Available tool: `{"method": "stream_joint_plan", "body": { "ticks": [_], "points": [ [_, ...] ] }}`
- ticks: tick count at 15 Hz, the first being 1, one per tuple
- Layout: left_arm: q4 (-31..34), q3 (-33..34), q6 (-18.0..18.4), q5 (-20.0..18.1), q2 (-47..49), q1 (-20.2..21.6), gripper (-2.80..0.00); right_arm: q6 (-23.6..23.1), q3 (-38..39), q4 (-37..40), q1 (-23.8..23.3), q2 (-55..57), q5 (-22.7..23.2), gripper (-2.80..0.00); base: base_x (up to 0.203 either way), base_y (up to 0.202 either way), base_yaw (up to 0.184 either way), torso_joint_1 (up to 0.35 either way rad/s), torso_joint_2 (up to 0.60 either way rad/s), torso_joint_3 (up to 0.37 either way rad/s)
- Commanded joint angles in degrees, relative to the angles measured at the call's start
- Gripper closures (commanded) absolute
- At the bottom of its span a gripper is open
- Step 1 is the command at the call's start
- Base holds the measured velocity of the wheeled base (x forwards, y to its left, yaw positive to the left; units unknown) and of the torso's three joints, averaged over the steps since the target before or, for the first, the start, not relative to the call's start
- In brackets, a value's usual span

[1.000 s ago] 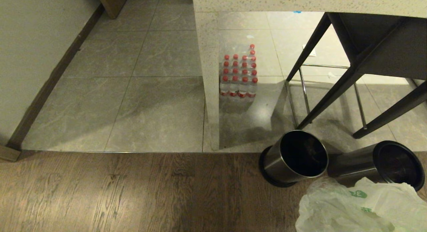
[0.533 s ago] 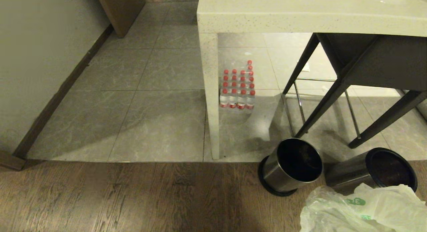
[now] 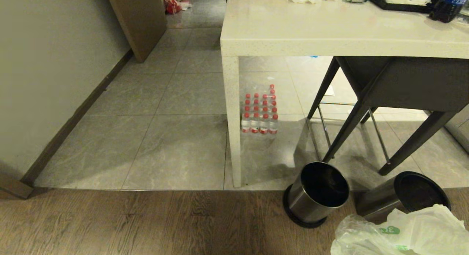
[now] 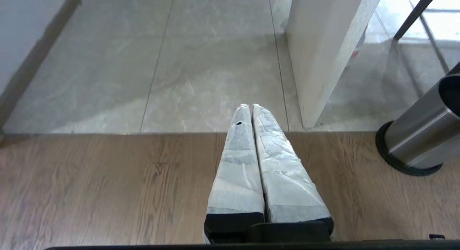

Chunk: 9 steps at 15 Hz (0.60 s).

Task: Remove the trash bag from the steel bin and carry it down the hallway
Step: Put the trash bag at the door

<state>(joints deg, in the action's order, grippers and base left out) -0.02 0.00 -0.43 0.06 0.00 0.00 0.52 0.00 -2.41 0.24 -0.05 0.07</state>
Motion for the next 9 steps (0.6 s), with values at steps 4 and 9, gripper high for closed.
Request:
{"method": "stream_joint_plan", "body": {
  "ticks": [4, 9],
  "points": [
    [0.02, 0.07, -0.06, 0.03, 0.00, 0.00, 0.00, 0.09, 0.79, -0.05, 0.02, 0.14, 0.01, 0.00, 0.000, 0.000, 0.000, 0.002, 0.00, 0.204],
    [-0.06, 0.03, -0.01, 0.03, 0.00, 0.00, 0.00, 0.00, 0.79, -0.05, 0.02, 0.14, 0.01, 0.00, 0.000, 0.000, 0.000, 0.002, 0.00, 0.206]
  ]
}}
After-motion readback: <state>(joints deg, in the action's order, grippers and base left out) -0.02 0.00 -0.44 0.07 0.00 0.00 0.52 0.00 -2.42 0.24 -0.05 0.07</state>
